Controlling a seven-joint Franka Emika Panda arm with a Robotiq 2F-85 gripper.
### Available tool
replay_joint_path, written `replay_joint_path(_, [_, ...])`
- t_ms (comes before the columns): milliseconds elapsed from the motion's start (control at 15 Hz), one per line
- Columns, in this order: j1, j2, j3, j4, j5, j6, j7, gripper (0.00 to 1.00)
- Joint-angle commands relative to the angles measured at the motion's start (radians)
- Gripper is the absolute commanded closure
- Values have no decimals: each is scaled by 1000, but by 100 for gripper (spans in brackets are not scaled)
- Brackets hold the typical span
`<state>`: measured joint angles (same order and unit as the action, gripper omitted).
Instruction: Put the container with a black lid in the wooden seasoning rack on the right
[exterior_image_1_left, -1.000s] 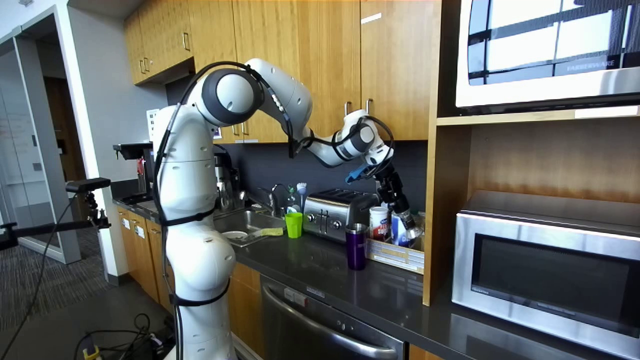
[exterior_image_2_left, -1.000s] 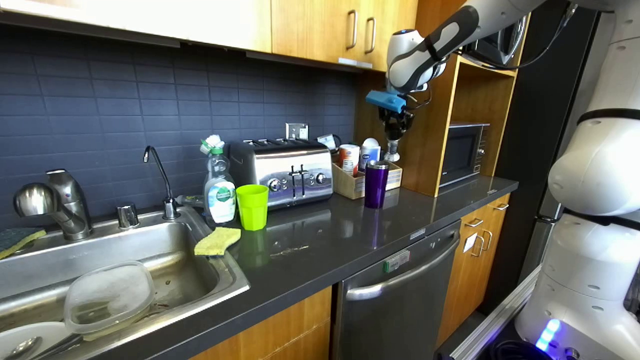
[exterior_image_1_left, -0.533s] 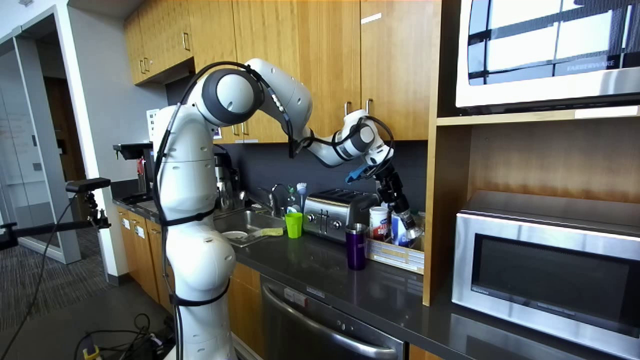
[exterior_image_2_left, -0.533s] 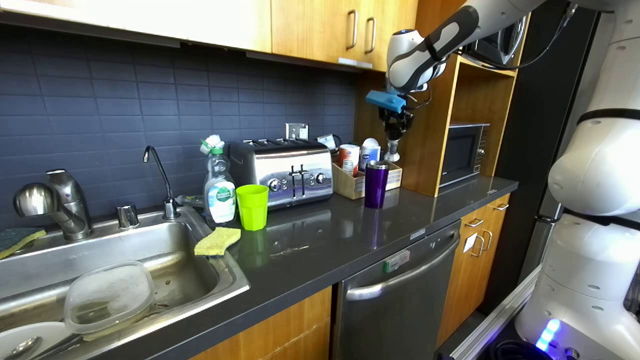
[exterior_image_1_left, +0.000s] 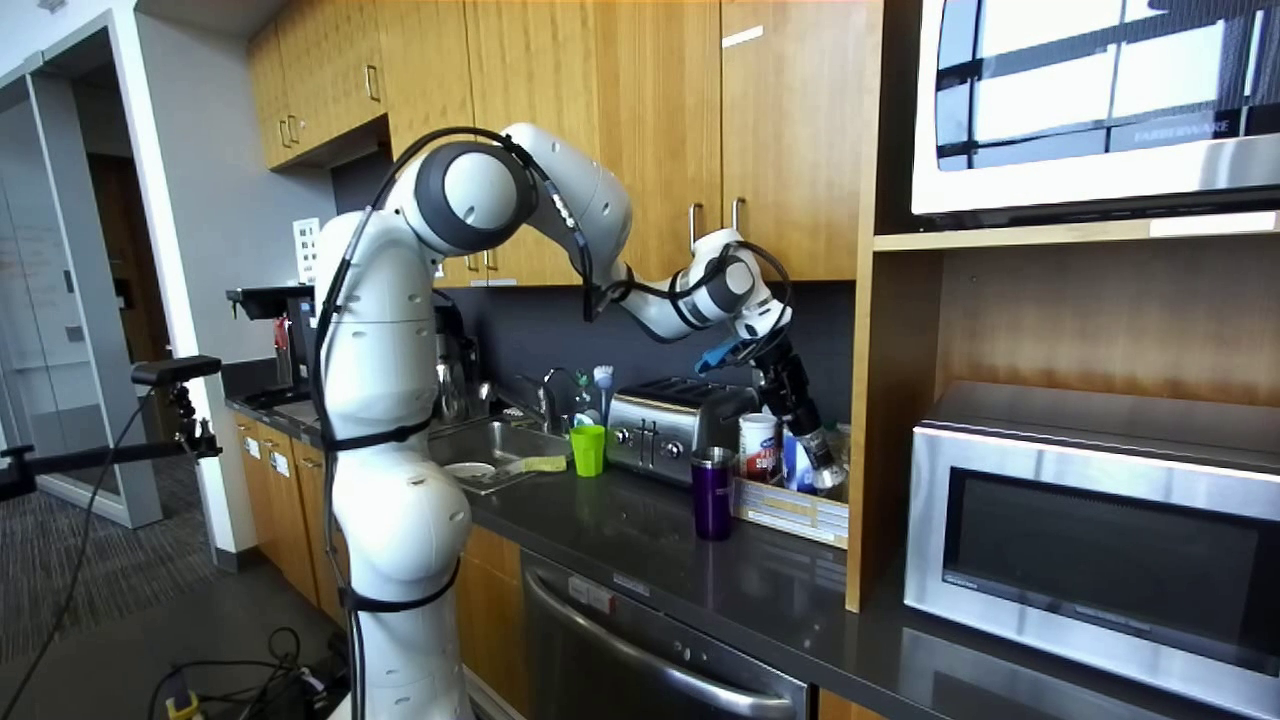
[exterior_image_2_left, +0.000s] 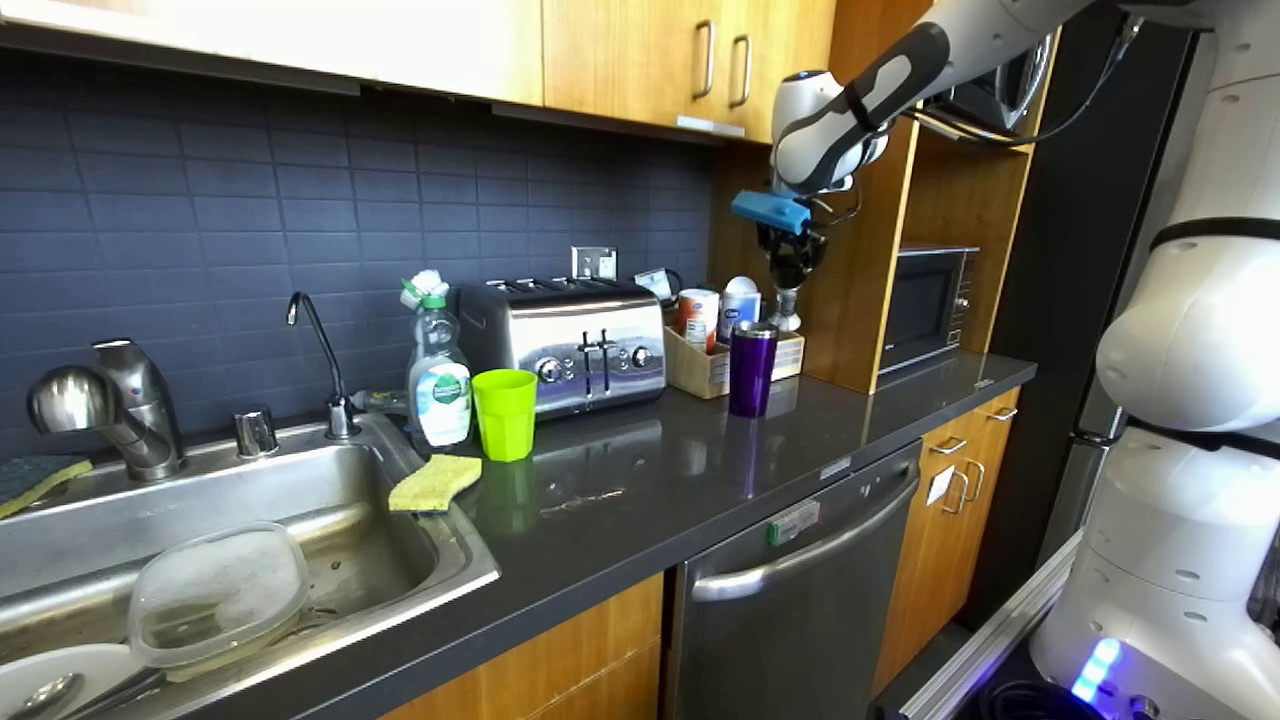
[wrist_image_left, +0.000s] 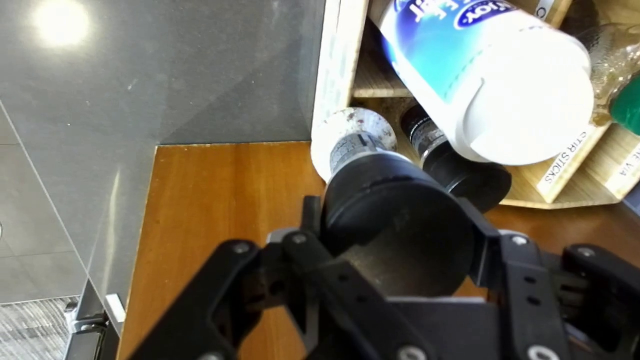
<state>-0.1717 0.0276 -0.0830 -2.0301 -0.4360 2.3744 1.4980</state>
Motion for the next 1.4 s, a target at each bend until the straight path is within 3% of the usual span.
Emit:
replay_joint_path(0, [20,38,-25,45,12,19,3,61])
replay_joint_path(733, [31,129,-75,116,6,72,-2,61])
replay_joint_path(1333, [43,187,-91,148,72,63,-51,61])
